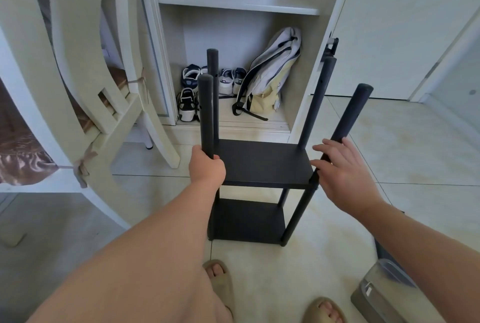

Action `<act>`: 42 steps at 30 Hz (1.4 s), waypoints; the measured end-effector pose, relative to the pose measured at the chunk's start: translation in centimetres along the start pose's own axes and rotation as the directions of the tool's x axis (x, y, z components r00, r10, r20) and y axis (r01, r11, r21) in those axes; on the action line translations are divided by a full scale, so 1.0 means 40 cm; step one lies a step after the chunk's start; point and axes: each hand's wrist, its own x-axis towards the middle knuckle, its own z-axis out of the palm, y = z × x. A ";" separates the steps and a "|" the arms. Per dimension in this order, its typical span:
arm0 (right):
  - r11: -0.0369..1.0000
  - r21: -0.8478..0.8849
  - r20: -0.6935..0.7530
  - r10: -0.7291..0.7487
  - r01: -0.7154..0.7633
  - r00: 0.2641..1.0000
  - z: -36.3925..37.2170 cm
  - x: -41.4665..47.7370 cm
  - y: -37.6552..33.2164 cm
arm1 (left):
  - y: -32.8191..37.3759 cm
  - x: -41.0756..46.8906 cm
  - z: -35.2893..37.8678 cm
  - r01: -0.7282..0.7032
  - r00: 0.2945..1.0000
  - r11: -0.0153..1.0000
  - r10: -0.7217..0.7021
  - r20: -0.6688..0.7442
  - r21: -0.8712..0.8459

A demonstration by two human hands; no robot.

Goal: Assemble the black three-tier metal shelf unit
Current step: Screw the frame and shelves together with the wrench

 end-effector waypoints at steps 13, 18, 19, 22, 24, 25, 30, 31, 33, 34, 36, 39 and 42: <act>0.281 0.579 0.252 0.831 -0.766 0.496 -0.074 0.002 -0.077 | -0.016 -0.038 -0.024 0.161 0.986 0.987 -0.160 0.042 -0.012; 0.277 0.457 0.451 0.747 -0.845 0.489 -0.043 0.002 -0.076 | -0.035 -0.030 -0.021 0.266 0.959 0.964 -0.264 0.103 -0.007; 0.274 0.464 0.445 0.750 -0.843 0.489 -0.036 0.007 -0.075 | -0.035 -0.028 -0.020 0.264 0.960 0.964 -0.261 0.103 -0.015; 0.243 0.502 0.424 0.767 -0.830 0.481 -0.019 0.026 -0.072 | -0.031 -0.018 -0.013 0.229 0.969 0.973 -0.226 0.099 -0.021; 0.213 0.527 0.411 0.783 -0.823 0.466 -0.005 0.039 -0.071 | -0.029 -0.012 -0.005 0.217 0.972 0.976 -0.213 0.101 -0.031; 0.207 0.532 0.404 0.790 -0.821 0.461 0.000 0.045 -0.071 | -0.028 -0.010 -0.003 0.213 0.973 0.976 -0.208 0.101 -0.037; 0.190 0.563 0.397 0.792 -0.805 0.464 0.022 0.066 -0.072 | -0.020 0.011 0.000 0.175 0.982 0.983 -0.170 0.086 -0.059; 0.184 0.565 0.400 0.791 -0.804 0.462 0.025 0.066 -0.071 | -0.021 0.016 0.000 0.170 0.982 0.984 -0.165 0.089 -0.051; 0.159 0.574 0.408 0.795 -0.803 0.449 0.030 0.065 -0.067 | -0.024 0.019 0.001 0.168 0.981 0.985 -0.164 0.102 -0.032; 0.147 0.579 0.412 0.796 -0.802 0.444 0.032 0.065 -0.066 | -0.024 0.017 0.000 0.166 0.981 0.986 -0.163 0.108 -0.022; 0.132 0.577 0.423 0.796 -0.806 0.433 0.033 0.061 -0.064 | -0.026 0.014 -0.001 0.157 0.981 0.988 -0.156 0.117 0.000; 0.080 0.587 0.459 0.787 -0.805 0.413 0.031 0.050 -0.065 | -0.031 0.009 -0.003 0.154 0.980 0.988 -0.154 0.126 0.009; 0.031 0.581 0.532 0.742 -0.814 0.408 0.018 0.035 -0.070 | -0.025 -0.004 -0.008 0.229 0.961 0.973 -0.228 0.159 0.011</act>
